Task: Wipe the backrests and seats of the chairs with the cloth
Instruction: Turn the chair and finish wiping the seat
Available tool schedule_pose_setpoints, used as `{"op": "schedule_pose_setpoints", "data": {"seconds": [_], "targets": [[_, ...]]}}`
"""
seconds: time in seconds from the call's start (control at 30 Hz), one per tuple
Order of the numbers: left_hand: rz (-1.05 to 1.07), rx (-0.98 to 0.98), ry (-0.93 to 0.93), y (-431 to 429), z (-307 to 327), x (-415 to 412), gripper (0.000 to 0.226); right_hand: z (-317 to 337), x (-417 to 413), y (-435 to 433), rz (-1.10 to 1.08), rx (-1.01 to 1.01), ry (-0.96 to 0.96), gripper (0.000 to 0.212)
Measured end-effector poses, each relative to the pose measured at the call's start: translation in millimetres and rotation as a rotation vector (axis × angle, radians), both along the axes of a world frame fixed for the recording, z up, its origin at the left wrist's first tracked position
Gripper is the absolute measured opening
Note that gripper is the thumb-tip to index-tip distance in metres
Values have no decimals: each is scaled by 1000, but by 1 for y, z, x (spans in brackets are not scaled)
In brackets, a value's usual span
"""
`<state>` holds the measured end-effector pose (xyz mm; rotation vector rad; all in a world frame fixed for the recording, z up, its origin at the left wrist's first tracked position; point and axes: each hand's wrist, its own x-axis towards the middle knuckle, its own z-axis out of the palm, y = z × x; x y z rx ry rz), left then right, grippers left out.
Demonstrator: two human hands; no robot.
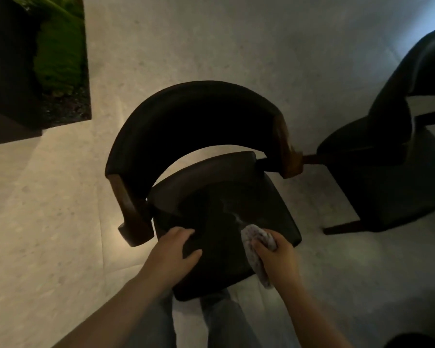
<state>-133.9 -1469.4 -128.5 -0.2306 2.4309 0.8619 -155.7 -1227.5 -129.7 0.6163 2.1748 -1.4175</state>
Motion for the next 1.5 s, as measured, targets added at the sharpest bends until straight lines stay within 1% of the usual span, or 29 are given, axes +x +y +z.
{"op": "schedule_pose_setpoints", "data": {"seconds": [0.13, 0.3, 0.47, 0.53, 0.6, 0.63, 0.67, 0.73, 0.8, 0.87, 0.9, 0.97, 1.03, 1.07, 1.1, 1.13, 1.17, 1.2, 1.23, 1.27, 1.33, 1.43, 1.5], "targets": [[-110, 18, -26, -3, -17, -27, 58, -10, 4, -6, -133, -22, -39, 18], [-226, 14, -32, -19, -43, -52, 60, -31, 4, -32, -244, -34, -113, 36], [-339, -1, -11, -34, -75, -76, 59, -60, 4, -54, -303, -22, -92, 40], [-389, -13, -18, -36, -90, -85, 59, -71, 8, -59, -298, 23, -90, 51], [-441, -25, -24, -37, -106, -92, 59, -83, 11, -64, -341, 68, -86, 67], [-462, -29, -29, -37, -114, -95, 59, -89, 13, -67, -374, 83, -81, 72], [-481, -33, -32, -37, -121, -97, 58, -96, 15, -69, -405, 95, -66, 73], [-503, -47, -35, -36, -136, -102, 56, -112, 17, -71, -424, 115, -25, 69], [-507, -63, -24, -35, -149, -107, 54, -132, 18, -73, -373, 124, -6, 54], [-501, -83, -1, -35, -162, -110, 53, -153, 20, -77, -267, 141, -7, 39], [-494, -94, 5, -36, -169, -110, 52, -164, 22, -79, -226, 158, -11, 37], [-476, -116, -17, -39, -182, -107, 53, -188, 25, -82, -221, 163, -22, 36], [-479, -148, -55, -40, -195, -103, 53, -211, 29, -82, -235, 156, -61, 42], [-487, -158, -67, -39, -200, -101, 53, -222, 32, -82, -225, 168, -102, 49], [-494, -161, -72, -38, -206, -98, 53, -230, 36, -82, -195, 221, -154, 58], [-503, -162, -72, -35, -210, -97, 52, -237, 40, -83, -132, 343, -191, 67], [-511, -170, -70, -33, -214, -96, 52, -241, 46, -85, -50, 509, -188, 75], [-515, -186, -69, -31, -216, -95, 51, -242, 51, -87, 22, 662, -141, 82], [-514, -203, -66, -30, -218, -95, 51, -243, 56, -88, 73, 756, -72, 86], [-510, -214, -57, -28, -220, -95, 51, -244, 60, -90, 109, 796, -3, 88], [-505, -211, -30, -27, -222, -95, 52, -248, 67, -95, 151, 801, 84, 86], [-510, -196, -19, -25, -222, -95, 54, -256, 72, -102, 259, 773, 23, 76], [-513, -202, -20, -26, -222, -95, 54, -260, 71, -104, 272, 734, -4, 67]]}}
